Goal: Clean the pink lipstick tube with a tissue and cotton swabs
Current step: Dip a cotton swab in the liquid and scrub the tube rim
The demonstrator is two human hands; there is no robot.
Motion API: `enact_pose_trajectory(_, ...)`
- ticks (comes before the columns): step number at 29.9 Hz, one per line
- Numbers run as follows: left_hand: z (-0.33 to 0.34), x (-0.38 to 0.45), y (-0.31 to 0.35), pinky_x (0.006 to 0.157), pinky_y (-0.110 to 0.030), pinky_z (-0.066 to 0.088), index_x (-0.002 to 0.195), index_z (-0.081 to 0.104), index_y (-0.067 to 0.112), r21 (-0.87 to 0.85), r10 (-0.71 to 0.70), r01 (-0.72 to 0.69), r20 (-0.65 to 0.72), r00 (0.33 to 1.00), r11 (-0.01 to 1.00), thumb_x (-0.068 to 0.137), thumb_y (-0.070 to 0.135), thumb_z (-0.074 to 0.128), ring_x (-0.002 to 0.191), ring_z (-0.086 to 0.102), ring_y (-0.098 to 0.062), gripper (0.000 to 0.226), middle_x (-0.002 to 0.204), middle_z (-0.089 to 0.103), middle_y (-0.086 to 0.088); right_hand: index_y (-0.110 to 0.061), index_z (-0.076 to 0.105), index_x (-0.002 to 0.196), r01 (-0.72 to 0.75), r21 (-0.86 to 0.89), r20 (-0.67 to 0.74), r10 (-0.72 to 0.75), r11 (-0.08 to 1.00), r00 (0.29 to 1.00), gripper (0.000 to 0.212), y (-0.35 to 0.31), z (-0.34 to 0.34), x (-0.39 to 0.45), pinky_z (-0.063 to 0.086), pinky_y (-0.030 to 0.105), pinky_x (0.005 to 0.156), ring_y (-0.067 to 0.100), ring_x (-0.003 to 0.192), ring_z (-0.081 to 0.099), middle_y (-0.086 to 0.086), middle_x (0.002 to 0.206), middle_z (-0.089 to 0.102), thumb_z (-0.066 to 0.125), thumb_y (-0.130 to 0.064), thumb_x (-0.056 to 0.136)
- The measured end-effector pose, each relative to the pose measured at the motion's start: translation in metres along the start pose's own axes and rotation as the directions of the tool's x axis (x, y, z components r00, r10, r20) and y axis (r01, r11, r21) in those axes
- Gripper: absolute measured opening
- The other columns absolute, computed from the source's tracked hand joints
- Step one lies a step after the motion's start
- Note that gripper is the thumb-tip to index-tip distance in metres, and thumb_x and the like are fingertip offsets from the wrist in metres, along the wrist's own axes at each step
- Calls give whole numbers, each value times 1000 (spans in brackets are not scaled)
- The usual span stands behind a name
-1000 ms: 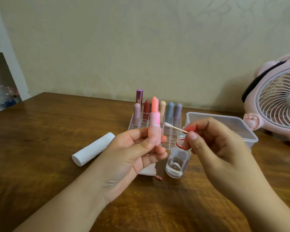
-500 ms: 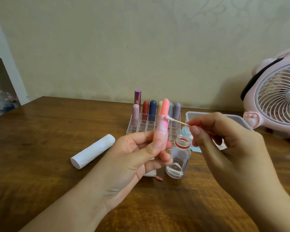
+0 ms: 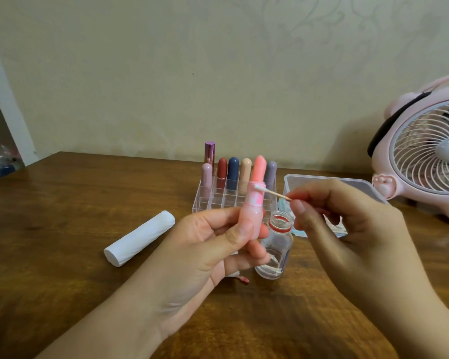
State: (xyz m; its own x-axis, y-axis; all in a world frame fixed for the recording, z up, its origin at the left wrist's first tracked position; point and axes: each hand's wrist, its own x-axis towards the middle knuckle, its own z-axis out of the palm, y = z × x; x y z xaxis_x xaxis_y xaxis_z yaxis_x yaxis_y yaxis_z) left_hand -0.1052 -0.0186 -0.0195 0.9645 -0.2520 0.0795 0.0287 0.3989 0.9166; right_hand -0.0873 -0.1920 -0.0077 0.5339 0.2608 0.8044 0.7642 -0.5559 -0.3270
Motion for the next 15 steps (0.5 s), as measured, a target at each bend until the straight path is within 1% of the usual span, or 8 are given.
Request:
enact_pose_trajectory(2, 0, 0, 0, 61, -23, 55, 84, 75, 5, 9, 10, -10, -4, 1000, 1000, 65, 19, 66, 57, 63, -11, 26, 72, 68, -7, -19, 65, 81, 15, -17, 38, -14, 1000, 999, 12, 0, 0, -1, 36, 3, 59, -1, 63, 50, -18, 67, 58, 54, -24, 83)
enact_pose_trajectory(4, 0, 0, 0, 62, -25, 56, 87, 75, 5, 17, 17, -16, -15, 1000, 1000, 65, 19, 67, 57, 63, -11, 28, 73, 68, -7, -21, 65, 80, 26, -11, 72, -25, 1000, 997, 11, 0, 0, -1, 38, 10, 55, 6, 60, 51, -13, 64, 58, 55, -25, 82)
enact_pose_trajectory(6, 0, 0, -1, 62, -25, 56, 89, 74, 5, 18, 16, -15, -33, 999, 1000, 63, 19, 68, 57, 63, -11, 30, 74, 69, -7, -22, 64, 79, 28, 1, 77, -28, 1000, 997, 10, 0, -2, -1, 39, 14, 54, 10, 59, 51, -10, 62, 59, 56, -26, 82)
enact_pose_trajectory(8, 1, 0, -1, 62, -25, 56, 88, 75, 6, 23, 18, -17, -41, 999, 1000, 62, 20, 68, 57, 63, -11, 30, 72, 69, -6, -21, 65, 80, 33, 1, 41, -33, 999, 999, 11, -1, -3, -1, 40, 13, 54, 9, 61, 52, -8, 61, 59, 55, -25, 82)
enact_pose_trajectory(10, 2, 0, -1, 62, -25, 56, 87, 75, 7, 32, 26, -24, -52, 998, 999, 61, 20, 69, 56, 63, -11, 30, 70, 68, -5, -20, 65, 81, 24, 6, -17, -24, 1000, 1000, 11, -2, -5, -1, 39, 9, 56, 6, 63, 51, -6, 62, 56, 55, -24, 83)
enact_pose_trajectory(12, 2, 1, 0, 62, -25, 57, 88, 75, 8, 36, 31, -28, -73, 997, 999, 61, 19, 68, 55, 63, -11, 30, 69, 68, -5, -20, 64, 82, 21, 4, -49, -21, 1000, 999, 10, -2, -6, 0, 37, 6, 58, 2, 63, 49, -14, 60, 52, 55, -23, 84)
enact_pose_trajectory(13, 2, 0, 0, 62, -26, 57, 87, 76, 9, 40, 33, -30, -78, 996, 999, 61, 20, 68, 55, 63, -11, 29, 69, 68, -5, -21, 64, 82, 23, -4, -53, -23, 1000, 998, 10, -2, -6, 0, 37, 6, 58, 1, 63, 49, -19, 63, 54, 55, -23, 83)
enact_pose_trajectory(15, 3, -1, 1, 62, -25, 57, 85, 76, 10, 55, 37, -34, -71, 997, 998, 60, 21, 68, 55, 63, -11, 28, 69, 69, -5, -20, 65, 82, 25, -18, -50, -25, 1000, 998, 11, -1, -6, 0, 39, 9, 57, 5, 63, 52, -17, 66, 58, 54, -23, 83)
